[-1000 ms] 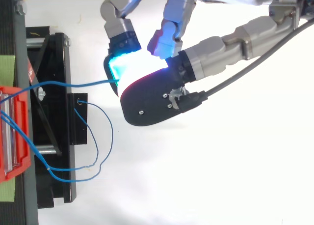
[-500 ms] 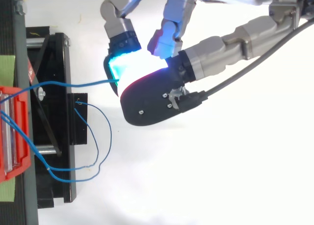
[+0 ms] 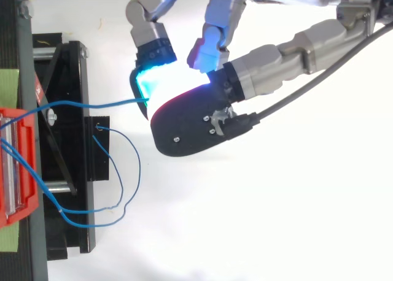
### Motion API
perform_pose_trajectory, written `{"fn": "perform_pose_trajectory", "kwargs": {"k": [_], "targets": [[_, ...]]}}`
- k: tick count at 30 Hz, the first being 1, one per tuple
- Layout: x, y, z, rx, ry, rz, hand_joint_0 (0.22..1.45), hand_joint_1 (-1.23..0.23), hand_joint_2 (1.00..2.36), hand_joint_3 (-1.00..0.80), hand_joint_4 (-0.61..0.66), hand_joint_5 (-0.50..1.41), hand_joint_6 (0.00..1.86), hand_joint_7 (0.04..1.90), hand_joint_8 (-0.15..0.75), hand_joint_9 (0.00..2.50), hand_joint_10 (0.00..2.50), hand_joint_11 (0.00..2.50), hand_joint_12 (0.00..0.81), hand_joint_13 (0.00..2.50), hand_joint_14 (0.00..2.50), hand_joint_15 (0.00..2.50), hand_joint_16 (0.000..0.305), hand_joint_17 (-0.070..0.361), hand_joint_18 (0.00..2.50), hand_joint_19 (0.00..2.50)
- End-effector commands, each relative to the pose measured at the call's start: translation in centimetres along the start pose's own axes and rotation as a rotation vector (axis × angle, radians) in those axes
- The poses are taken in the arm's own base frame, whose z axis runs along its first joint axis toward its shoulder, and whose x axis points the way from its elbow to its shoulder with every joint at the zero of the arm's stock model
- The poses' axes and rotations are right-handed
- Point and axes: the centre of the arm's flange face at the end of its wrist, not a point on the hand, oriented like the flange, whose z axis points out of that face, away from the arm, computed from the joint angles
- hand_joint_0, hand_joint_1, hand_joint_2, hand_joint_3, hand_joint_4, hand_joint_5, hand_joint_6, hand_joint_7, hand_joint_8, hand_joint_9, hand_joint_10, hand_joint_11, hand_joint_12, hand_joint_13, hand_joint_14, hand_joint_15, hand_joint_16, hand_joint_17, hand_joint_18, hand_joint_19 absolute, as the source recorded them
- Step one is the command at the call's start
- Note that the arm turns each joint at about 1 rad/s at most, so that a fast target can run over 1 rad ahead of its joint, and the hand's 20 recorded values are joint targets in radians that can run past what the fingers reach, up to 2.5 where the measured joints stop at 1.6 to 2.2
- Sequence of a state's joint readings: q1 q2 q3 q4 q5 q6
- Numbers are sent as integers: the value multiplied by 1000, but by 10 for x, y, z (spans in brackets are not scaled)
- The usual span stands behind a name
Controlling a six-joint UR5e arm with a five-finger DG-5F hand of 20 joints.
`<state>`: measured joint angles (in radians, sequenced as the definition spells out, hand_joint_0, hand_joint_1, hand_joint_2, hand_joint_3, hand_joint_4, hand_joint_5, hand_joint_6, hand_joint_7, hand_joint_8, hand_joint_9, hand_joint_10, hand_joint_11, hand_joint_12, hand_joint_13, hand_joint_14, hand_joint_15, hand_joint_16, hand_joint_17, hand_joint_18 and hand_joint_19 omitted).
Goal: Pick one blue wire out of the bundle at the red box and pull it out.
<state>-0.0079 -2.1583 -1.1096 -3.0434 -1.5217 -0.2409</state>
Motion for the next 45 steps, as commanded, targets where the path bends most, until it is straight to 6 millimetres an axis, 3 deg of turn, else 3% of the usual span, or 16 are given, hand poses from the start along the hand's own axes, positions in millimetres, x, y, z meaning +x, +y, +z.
{"fn": "perform_pose_trajectory", "kwargs": {"k": [1, 45], "targets": [[0, 0, 0, 1, 0, -2, 690, -922, 1129, 202, -83, -46, 948, 1211, 367, 1361, 17, 763, 459, 1159, 23, 798, 57, 128, 1060, 588], [0, 0, 0, 1, 0, 0, 681, -914, 1146, 177, -95, -49, 953, 1177, 364, 1352, 16, 753, 458, 1149, 22, 788, 57, 129, 1068, 594]]}}
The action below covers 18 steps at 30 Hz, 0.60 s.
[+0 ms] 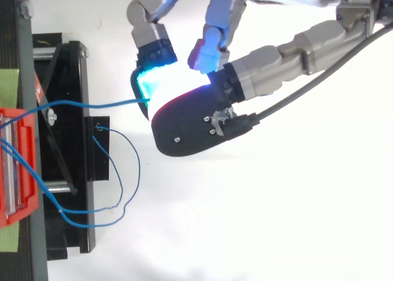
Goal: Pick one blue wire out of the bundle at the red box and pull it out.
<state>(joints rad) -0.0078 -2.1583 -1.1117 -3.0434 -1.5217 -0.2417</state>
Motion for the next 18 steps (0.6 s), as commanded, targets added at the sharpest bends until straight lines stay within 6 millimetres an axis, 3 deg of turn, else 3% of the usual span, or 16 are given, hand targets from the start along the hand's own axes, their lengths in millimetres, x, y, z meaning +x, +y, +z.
{"fn": "perform_pose_trajectory", "kwargs": {"k": [1, 18], "targets": [[0, 0, 0, 0, 0, -1, 680, -915, 1152, 171, -92, -49, 952, 1180, 362, 1351, 14, 763, 456, 1150, 22, 785, 57, 128, 1069, 594], [-1, 0, 0, 1, -1, 1, 679, -913, 1156, 169, -101, -49, 953, 1173, 363, 1361, 17, 760, 460, 1154, 21, 788, 57, 129, 1075, 590]]}}
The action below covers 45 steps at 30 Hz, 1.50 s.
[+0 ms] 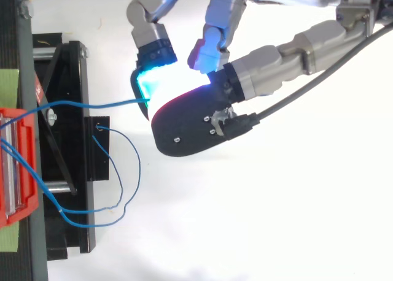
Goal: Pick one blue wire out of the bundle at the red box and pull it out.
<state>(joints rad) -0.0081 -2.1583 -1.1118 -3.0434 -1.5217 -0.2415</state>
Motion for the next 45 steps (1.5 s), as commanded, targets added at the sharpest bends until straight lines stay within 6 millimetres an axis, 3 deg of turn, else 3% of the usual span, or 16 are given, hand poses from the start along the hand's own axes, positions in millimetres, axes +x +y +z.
{"fn": "perform_pose_trajectory", "kwargs": {"k": [1, 45], "targets": [[0, 1, 0, -1, 0, 1, 679, -913, 1156, 169, -101, -49, 953, 1175, 361, 1362, 17, 760, 460, 1154, 23, 782, 57, 129, 1075, 589], [-1, 0, 0, 1, -1, 1, 676, -910, 1163, 171, -103, -49, 953, 1163, 360, 1358, 14, 758, 459, 1151, 20, 781, 57, 129, 1073, 590]]}}
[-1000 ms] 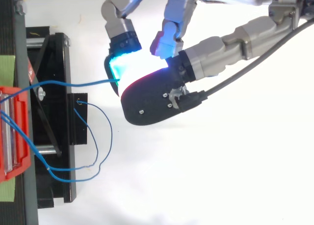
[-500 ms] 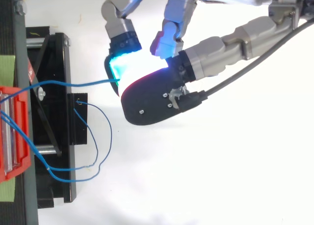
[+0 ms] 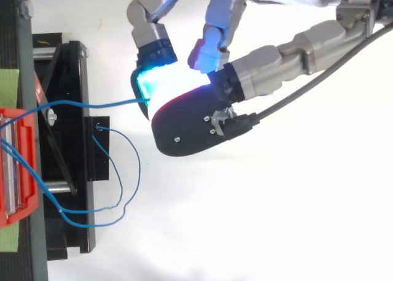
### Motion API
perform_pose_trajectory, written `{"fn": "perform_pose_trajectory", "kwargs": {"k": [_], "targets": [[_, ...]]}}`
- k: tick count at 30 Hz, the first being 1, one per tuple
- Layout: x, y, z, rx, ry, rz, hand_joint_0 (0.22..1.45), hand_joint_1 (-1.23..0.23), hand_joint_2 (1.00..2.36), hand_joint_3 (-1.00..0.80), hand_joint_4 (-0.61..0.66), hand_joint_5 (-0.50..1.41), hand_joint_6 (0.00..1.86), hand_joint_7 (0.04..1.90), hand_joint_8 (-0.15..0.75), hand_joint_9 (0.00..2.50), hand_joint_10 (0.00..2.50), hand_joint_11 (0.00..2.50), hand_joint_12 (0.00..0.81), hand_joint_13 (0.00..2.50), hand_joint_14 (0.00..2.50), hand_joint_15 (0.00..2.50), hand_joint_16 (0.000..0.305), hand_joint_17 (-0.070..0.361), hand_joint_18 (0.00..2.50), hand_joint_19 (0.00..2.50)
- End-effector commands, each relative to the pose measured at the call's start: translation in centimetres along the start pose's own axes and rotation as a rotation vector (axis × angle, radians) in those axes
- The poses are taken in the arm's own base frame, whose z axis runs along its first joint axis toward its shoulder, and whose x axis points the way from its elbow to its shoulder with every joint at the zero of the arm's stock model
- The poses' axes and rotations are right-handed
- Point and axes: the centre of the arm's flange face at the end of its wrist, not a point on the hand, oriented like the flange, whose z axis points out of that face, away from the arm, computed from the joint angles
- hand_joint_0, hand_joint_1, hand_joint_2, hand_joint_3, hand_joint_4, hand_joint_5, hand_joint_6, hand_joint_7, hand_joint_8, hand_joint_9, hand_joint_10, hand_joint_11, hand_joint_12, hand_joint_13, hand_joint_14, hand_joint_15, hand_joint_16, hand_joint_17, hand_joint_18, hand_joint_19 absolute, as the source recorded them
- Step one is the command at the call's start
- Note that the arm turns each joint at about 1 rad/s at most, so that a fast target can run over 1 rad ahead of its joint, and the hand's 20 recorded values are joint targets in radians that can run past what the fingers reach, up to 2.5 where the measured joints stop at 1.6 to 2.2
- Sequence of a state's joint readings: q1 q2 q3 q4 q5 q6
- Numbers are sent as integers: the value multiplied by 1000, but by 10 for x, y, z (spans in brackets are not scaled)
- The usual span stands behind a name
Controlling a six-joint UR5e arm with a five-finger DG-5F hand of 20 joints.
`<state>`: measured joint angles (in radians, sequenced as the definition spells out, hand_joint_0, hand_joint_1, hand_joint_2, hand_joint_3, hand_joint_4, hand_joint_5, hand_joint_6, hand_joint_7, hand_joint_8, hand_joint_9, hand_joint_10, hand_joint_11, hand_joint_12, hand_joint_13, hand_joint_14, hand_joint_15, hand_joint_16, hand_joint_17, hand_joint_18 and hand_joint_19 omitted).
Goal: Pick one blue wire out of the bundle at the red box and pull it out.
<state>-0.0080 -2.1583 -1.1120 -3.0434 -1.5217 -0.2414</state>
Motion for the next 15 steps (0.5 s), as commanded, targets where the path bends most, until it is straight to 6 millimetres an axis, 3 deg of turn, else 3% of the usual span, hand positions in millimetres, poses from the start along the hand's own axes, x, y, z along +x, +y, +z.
{"fn": "perform_pose_trajectory", "kwargs": {"k": [1, 15], "targets": [[0, 0, 0, 0, 0, -1, 675, -911, 1170, 165, -104, -49, 953, 1163, 364, 1358, 16, 763, 460, 1150, 21, 783, 57, 129, 1073, 582], [0, 0, 0, 0, 0, 1, 677, -911, 1163, 167, -104, -49, 953, 1167, 361, 1360, 16, 765, 460, 1149, 21, 778, 57, 129, 1075, 591]]}}
